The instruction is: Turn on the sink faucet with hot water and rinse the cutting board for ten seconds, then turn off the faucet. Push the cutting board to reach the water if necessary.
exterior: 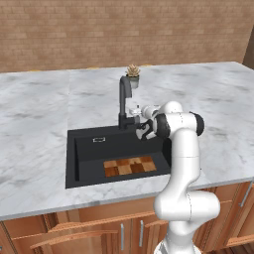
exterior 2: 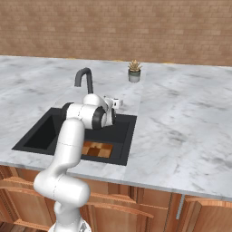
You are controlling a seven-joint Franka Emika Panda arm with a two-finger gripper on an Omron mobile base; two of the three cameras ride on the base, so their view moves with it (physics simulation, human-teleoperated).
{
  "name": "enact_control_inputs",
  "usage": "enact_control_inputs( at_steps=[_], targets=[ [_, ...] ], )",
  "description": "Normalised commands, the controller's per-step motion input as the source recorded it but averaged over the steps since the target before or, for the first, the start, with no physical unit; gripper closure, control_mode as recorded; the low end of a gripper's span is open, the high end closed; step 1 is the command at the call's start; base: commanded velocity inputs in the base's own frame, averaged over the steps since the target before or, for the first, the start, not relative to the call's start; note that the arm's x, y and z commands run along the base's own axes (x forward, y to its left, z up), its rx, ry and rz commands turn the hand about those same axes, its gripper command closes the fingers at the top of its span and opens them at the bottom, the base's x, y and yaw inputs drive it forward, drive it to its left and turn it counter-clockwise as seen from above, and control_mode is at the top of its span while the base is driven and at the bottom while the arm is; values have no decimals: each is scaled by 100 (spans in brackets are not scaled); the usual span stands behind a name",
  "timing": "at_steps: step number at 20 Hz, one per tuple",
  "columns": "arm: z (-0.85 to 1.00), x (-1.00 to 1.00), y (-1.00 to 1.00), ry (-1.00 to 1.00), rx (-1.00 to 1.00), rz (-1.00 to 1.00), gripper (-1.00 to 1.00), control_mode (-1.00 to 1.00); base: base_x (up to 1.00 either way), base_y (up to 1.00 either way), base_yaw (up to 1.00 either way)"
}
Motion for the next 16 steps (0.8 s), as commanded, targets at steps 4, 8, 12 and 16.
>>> enact_control_inputs(
  at_steps=[4,8,12,16],
  targets=[
    [0,0,0,0,0,0,-100,-100,0,0,0],
    [0,0,-4,0,0,0,-100,-100,0,0,0],
    [0,0,-13,0,0,0,-100,-100,0,0,0],
    [0,0,-14,0,0,0,-100,-100,0,0,0]
  ],
)
